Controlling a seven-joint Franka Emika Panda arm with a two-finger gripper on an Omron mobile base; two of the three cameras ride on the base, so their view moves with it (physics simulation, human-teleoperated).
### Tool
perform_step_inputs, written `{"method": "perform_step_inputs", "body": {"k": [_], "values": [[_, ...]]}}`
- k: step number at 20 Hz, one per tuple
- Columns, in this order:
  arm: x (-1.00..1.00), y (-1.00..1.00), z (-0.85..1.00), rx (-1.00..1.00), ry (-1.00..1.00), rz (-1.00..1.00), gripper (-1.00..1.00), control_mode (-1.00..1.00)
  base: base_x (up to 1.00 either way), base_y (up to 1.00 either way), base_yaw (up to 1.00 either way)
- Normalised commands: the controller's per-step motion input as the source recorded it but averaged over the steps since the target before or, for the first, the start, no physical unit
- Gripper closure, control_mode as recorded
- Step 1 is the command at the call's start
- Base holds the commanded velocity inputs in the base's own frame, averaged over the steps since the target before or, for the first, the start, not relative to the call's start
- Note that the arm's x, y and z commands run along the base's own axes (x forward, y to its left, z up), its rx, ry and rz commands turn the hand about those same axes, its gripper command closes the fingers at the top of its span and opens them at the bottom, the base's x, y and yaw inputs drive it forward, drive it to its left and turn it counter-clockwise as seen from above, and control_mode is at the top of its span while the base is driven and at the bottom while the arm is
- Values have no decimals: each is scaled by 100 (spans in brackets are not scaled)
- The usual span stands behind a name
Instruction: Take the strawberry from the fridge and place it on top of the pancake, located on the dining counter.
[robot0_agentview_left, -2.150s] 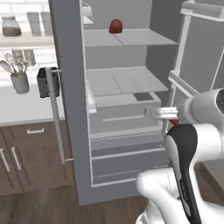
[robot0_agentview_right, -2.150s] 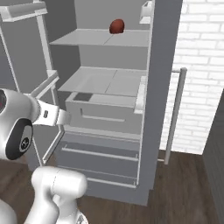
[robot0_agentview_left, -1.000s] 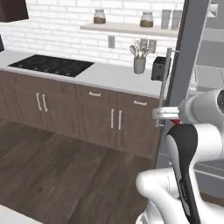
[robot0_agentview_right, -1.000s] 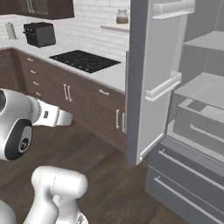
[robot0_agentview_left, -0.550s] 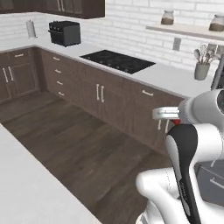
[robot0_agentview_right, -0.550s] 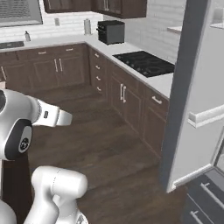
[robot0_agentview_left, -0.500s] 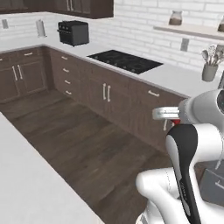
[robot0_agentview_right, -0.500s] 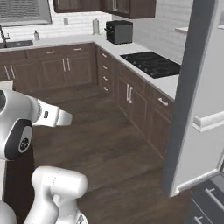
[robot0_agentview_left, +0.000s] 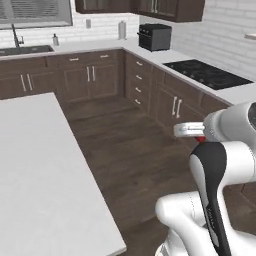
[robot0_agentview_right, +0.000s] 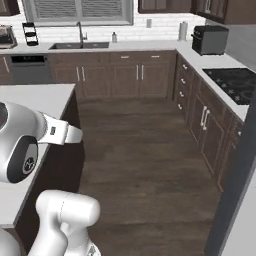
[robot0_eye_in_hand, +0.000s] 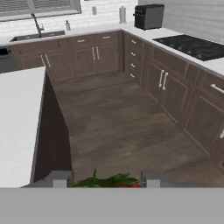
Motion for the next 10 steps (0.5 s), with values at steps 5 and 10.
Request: {"method": "perform_step_inputs", "body": {"k": [5, 10], "values": [[0, 0, 0, 0, 0, 0, 100, 100, -40, -6, 41], [0, 0, 0, 0, 0, 0, 100, 100, -93, 1, 25]]}}
